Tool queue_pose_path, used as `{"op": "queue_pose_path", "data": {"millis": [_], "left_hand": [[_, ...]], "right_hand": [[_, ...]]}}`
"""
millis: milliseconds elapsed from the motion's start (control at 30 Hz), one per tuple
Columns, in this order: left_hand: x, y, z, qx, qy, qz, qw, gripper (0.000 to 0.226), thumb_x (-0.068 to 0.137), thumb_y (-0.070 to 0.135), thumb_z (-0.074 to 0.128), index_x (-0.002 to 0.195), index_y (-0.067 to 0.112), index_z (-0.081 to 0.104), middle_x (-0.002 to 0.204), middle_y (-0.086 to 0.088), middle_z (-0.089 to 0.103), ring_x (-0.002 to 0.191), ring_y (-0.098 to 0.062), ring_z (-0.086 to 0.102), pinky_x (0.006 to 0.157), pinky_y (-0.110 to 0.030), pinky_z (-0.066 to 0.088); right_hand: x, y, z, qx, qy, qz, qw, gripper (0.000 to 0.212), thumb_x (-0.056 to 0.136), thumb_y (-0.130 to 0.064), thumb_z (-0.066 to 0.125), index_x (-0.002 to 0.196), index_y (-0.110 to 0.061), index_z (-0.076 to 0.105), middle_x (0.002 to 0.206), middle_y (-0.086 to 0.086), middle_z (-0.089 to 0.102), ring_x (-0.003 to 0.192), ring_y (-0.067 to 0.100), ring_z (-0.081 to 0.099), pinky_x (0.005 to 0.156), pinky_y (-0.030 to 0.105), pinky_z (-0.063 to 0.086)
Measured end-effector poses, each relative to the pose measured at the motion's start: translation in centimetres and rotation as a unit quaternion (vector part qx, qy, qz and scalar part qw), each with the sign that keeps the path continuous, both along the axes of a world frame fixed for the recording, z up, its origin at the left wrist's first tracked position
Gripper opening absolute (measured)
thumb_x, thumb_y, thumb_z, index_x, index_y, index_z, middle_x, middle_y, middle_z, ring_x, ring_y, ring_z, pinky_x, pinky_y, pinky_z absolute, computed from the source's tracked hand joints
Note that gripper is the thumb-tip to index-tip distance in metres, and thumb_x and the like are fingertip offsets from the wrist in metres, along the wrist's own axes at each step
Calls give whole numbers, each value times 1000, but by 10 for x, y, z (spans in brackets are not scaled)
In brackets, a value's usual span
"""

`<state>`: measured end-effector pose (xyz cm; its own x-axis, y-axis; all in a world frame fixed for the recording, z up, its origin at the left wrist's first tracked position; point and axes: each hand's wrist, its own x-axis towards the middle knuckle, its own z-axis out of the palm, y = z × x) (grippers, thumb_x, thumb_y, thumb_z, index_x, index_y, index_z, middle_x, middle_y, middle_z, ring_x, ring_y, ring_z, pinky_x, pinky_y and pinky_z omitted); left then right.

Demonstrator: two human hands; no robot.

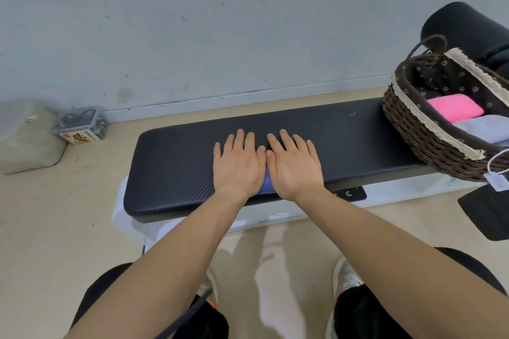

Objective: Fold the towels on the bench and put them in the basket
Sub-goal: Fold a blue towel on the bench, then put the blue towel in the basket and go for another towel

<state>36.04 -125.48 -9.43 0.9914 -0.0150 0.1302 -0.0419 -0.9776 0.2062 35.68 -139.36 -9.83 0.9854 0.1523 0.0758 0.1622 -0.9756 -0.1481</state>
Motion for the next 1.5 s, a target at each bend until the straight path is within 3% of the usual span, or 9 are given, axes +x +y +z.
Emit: {"op": "queue_pose_path", "data": {"millis": [100,200,300,533,833,933,1100,1267,1500], "left_hand": [[-8,14,4,-48,-33,-97,994,44,103,44,32,131,20,57,133,1,61,121,-20,56,106,-38,40],[-21,28,10,-20,-5,-141,990,48,101,55,31,120,21,58,118,2,63,107,-21,57,94,-37,44],[-31,32,18,6,2,-132,991,48,96,62,39,119,23,56,113,3,62,101,-19,55,92,-35,43],[-42,16,76,-42,151,-152,976,39,73,62,73,92,30,64,88,10,65,81,-12,60,71,-32,50],[-40,-62,136,-255,140,-184,939,33,73,51,81,80,21,70,79,1,70,72,-15,62,67,-31,47],[-32,-101,150,-310,125,-171,927,44,75,50,80,84,9,69,81,-9,71,70,-17,60,66,-32,47],[-8,-171,177,-393,112,-165,898,45,76,51,80,101,18,63,96,4,67,89,-15,66,80,-34,55],[28,-227,197,-497,165,-161,836,39,86,16,70,120,17,52,112,-6,58,106,-27,65,88,-47,58],[101,-297,183,-410,96,-152,894,35,81,10,68,111,21,55,100,-6,63,85,-22,64,65,-28,53]], "right_hand": [[-2,-6,2,32,-11,38,999,67,98,-48,4,142,-23,48,149,2,48,139,27,41,115,47,32],[-8,-12,7,60,-7,57,997,66,99,-50,8,126,-22,60,143,1,52,135,24,43,110,41,38],[-18,-20,18,92,4,71,993,45,103,-50,34,125,-19,57,133,2,51,125,24,43,97,39,45],[-48,-59,75,196,201,83,956,43,82,-55,71,107,-24,54,100,-5,63,92,17,61,72,30,50],[-76,-160,151,452,189,-9,872,41,83,-25,80,115,-13,58,104,12,67,88,18,70,71,30,59],[-76,-197,175,447,129,-43,884,39,83,-19,79,115,-14,58,103,11,69,89,18,70,76,30,59],[-57,-260,207,411,26,-112,904,32,80,-19,81,107,-16,64,92,7,72,85,21,69,73,32,58],[-19,-318,211,405,-40,-204,891,43,68,-26,87,103,-18,63,93,6,73,88,24,71,83,47,59],[47,-361,203,300,-75,-260,915,39,74,-22,82,103,-15,57,99,6,67,91,25,64,79,39,55]]}}
